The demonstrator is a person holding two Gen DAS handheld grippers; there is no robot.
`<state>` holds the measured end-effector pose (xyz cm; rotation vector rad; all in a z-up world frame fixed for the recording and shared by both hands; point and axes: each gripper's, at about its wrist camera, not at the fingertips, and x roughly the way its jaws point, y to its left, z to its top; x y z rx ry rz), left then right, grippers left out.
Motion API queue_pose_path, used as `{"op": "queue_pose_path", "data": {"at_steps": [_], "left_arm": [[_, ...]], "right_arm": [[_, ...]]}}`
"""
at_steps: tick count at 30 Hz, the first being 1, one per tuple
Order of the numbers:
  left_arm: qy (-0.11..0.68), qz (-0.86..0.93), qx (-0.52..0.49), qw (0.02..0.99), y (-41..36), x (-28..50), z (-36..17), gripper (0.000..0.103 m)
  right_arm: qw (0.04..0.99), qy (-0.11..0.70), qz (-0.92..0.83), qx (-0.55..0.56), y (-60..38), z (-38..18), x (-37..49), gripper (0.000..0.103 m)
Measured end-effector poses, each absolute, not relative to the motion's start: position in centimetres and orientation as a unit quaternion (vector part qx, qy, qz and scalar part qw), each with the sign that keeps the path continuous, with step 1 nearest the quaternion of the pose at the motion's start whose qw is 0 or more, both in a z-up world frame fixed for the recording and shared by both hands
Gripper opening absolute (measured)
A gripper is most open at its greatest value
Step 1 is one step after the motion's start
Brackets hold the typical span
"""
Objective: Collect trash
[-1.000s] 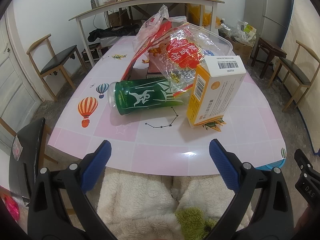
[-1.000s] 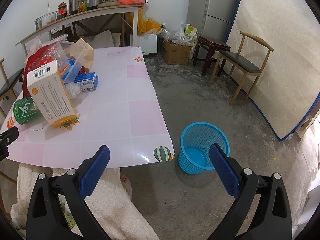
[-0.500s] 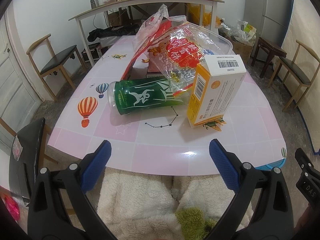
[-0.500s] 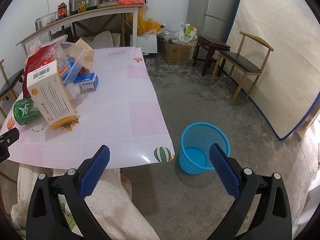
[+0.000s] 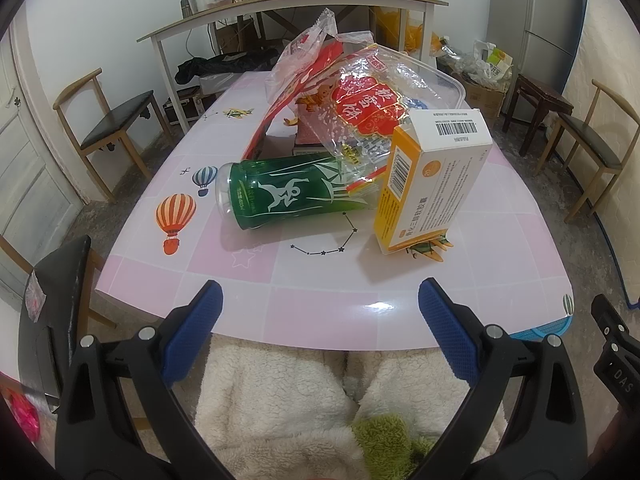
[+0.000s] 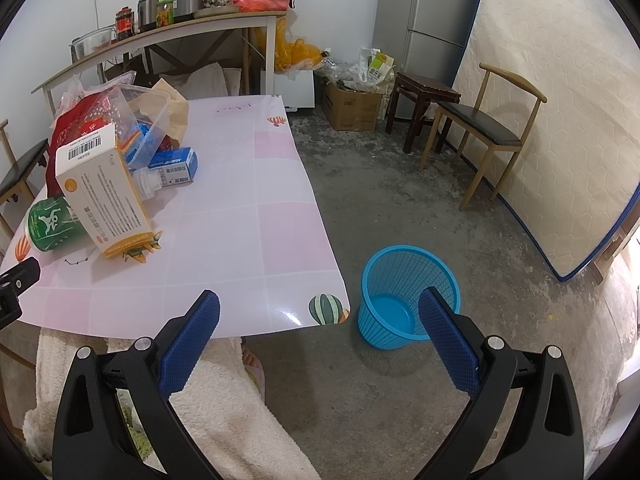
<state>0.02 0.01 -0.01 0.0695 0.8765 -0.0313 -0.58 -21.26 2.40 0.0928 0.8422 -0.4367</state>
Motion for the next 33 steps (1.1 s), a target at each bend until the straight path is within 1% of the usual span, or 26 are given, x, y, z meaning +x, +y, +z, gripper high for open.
{"op": "queue_pose_path", "data": {"at_steps": [10,16,26,33], "left_arm": [[0.425,-0.014,0.033,0.904,0.1,0.0,0.0,0.094],[0.424,-0.013,0.033,0.905,1.2,0.6,-1.1,0.094],[0.422,-0.008,0.035,0.906,0.5,0.0,0.0,0.094],[0.396,-0.005,0.044,0.917,1.2,0.1,1.0,0.094]], "right_arm": [[0.89,0.401,-0.212,0.046,-21.1,2.5,-0.6,0.097],[0.892,0.399,-0.209,0.046,-21.0,2.8,-0.5,0.097],[0.892,0.398,-0.21,0.049,-21.0,2.6,-0.6,0.097],[0.894,0.396,-0.205,0.049,-21.1,2.6,0.0,0.097]]}}
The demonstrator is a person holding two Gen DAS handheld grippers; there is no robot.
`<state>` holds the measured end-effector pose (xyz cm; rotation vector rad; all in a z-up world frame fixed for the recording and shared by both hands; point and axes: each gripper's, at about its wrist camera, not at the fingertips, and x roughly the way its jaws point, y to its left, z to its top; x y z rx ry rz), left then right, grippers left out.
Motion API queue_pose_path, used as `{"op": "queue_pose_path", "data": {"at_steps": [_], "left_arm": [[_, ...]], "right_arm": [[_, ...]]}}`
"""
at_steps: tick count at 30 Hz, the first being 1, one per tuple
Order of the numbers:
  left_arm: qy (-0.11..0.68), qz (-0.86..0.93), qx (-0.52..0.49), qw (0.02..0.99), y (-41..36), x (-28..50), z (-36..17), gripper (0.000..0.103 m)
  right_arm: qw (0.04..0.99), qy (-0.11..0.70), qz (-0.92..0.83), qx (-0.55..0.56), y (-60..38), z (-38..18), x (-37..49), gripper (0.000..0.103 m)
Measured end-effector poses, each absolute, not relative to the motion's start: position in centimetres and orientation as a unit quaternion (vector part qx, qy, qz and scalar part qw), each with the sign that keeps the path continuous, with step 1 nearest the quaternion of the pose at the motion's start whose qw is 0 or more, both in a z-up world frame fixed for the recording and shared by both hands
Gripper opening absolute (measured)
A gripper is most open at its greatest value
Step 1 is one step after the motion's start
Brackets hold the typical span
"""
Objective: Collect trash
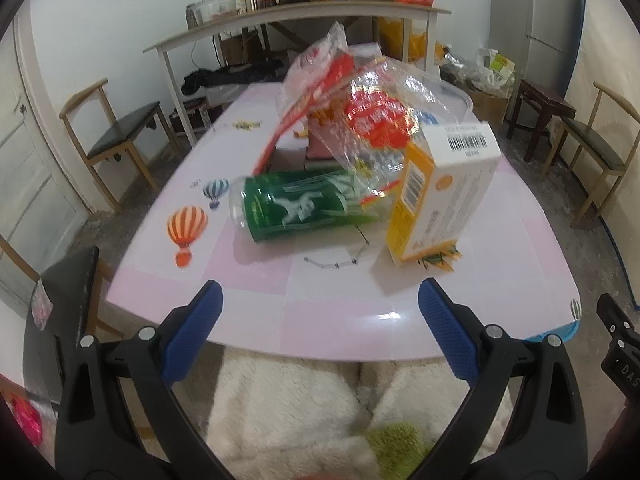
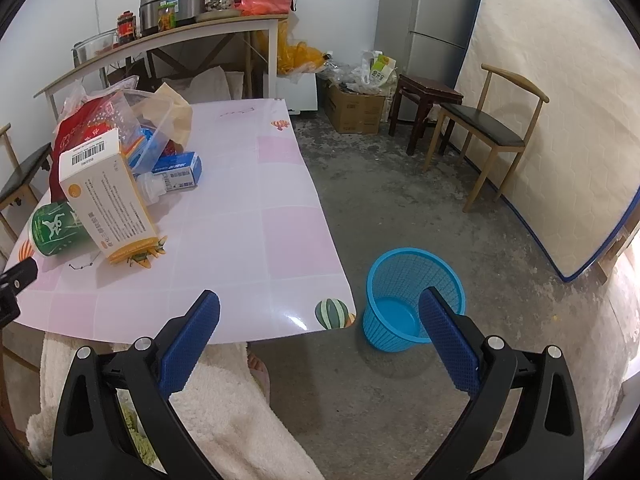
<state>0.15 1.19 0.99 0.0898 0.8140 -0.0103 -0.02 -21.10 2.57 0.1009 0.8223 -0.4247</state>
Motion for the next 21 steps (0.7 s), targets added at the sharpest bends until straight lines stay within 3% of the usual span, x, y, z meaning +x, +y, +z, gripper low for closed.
{"op": "queue_pose_path", "data": {"at_steps": [11,21], "left_arm": [[0.335,-0.001,0.037,0.941,6.1,4.4,4.8,0.094],[0.278,-0.132,-0.039,0.951,9.8,12.7,9.0,0.094]], "right_arm": [[0.947,0.282,-0.133,0.071,-21.2,6.4,2.9,0.097],[0.947,0.282,-0.115,0.1,-22.6,5.8,7.3,0.097]]}}
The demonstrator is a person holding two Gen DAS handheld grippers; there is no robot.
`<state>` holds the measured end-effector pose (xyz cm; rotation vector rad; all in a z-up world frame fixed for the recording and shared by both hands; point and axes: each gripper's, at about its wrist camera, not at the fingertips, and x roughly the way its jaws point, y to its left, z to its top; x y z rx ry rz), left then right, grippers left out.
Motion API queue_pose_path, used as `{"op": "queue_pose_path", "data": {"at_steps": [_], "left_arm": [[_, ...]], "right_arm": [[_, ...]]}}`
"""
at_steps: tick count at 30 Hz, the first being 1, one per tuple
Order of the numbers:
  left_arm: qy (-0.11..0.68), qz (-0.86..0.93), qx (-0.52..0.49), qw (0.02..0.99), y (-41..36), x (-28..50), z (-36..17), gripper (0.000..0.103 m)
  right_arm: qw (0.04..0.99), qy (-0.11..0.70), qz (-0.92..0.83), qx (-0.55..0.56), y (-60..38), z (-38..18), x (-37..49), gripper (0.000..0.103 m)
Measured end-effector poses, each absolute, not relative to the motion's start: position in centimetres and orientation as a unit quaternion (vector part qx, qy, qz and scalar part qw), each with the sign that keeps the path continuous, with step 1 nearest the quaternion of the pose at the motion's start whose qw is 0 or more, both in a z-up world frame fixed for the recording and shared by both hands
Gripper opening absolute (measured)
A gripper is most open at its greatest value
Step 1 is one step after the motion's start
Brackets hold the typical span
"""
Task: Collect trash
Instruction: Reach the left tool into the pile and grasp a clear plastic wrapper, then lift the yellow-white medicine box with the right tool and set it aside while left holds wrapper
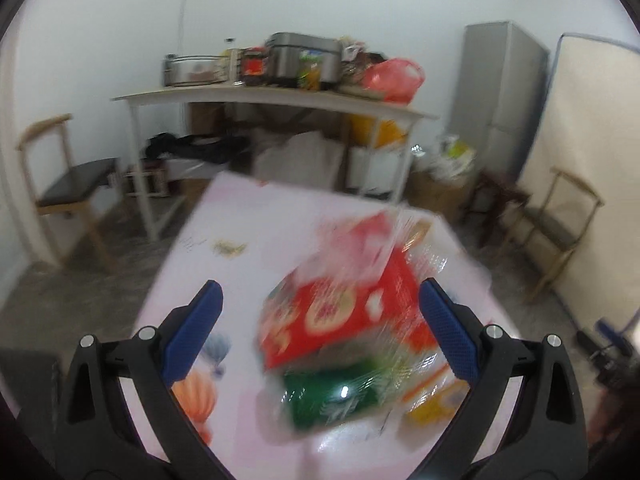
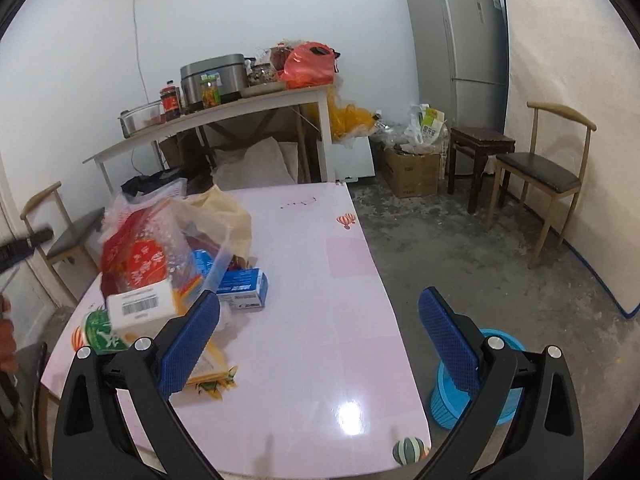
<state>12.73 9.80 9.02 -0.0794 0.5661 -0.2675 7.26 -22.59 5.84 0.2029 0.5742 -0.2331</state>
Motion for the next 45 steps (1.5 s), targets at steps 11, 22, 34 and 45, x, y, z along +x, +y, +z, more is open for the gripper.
{"op": "queue_pose_path", "data": {"at_steps": [11,22,34,45], "left_arm": [[0.346,-0.209,-0.001,0.915,4.1,23.5,6.9,0.094],[0.338,-0.206,0.029,0.918,3.8,24.6,5.6,0.011],[0.239,-0.168,-0.007,0.956,7.9,21.6,9.7,0.005],[0.208,-0.135,-0.048,0.968,11.9,15.8,10.7,0.005]], "right_arm": [[0.92,0.34,-0.142,0.132,-25.3,1.8,10.9,0.097],[0.91,0.363,-0.146,0.14,-25.8,-0.1,12.6,0.097],[0.912,0.352,-0.158,0.139,-25.7,1.0,11.0,0.097],[0.893,0.408,-0.077,0.171,-23.7,-1.2,9.2,0.097]]}}
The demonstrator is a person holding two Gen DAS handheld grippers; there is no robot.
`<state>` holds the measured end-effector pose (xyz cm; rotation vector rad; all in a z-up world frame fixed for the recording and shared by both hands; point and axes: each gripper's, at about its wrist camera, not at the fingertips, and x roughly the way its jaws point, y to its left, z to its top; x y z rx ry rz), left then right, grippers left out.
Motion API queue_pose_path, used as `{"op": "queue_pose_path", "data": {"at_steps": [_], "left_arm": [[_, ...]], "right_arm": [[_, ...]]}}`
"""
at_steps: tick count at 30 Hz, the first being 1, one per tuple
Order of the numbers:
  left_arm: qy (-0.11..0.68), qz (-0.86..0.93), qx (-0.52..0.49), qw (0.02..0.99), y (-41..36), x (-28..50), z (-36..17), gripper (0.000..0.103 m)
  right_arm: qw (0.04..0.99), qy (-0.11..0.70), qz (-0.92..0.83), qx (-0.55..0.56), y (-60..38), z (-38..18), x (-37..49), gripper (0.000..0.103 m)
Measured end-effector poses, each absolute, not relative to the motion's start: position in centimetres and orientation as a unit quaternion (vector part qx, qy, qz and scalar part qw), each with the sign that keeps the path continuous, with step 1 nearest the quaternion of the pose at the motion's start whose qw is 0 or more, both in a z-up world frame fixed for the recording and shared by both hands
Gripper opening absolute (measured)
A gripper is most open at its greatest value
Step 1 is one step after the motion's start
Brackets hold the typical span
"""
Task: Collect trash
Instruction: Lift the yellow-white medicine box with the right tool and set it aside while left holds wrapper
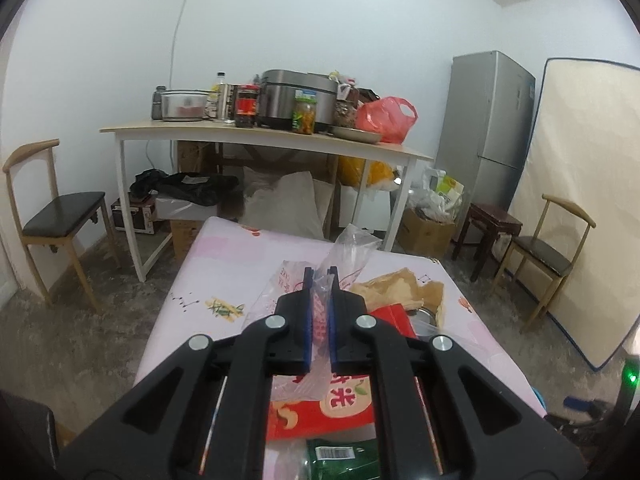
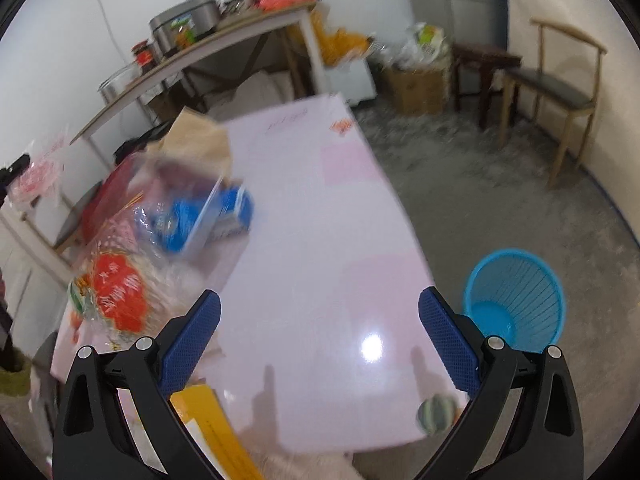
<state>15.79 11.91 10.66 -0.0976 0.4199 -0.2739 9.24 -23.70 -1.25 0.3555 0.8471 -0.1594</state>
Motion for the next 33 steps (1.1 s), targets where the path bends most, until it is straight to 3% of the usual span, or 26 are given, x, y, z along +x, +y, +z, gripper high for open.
{"op": "queue_pose_path", "data": {"at_steps": [11,19,24,27,32,33], "left_arm": [[0.2,-0.132,-0.085,0.967,15.1,13.5,10.2,0.005],[0.196,-0.13,-0.108,0.966,16.5,12.7,10.1,0.005],[0.19,-0.13,-0.113,0.967,17.1,11.9,10.6,0.005],[0.18,-0.128,-0.11,0.969,17.2,11.3,11.2,0.005],[0.165,-0.124,-0.105,0.973,17.5,10.1,12.2,0.005],[0.163,-0.124,-0.105,0.973,17.5,9.8,12.4,0.005]], "right_arm": [[0.852,0.498,0.09,0.13,-18.7,-2.6,8.7,0.096],[0.849,0.523,0.078,-0.012,-10.9,-3.9,8.1,0.097],[0.84,0.537,0.076,-0.02,-9.8,-4.4,7.8,0.095],[0.837,0.541,0.084,0.0,-10.0,-4.2,7.2,0.085],[0.835,0.543,0.078,0.023,-11.0,-4.3,7.5,0.055],[0.835,0.544,0.078,0.03,-11.2,-4.3,7.3,0.053]]}}
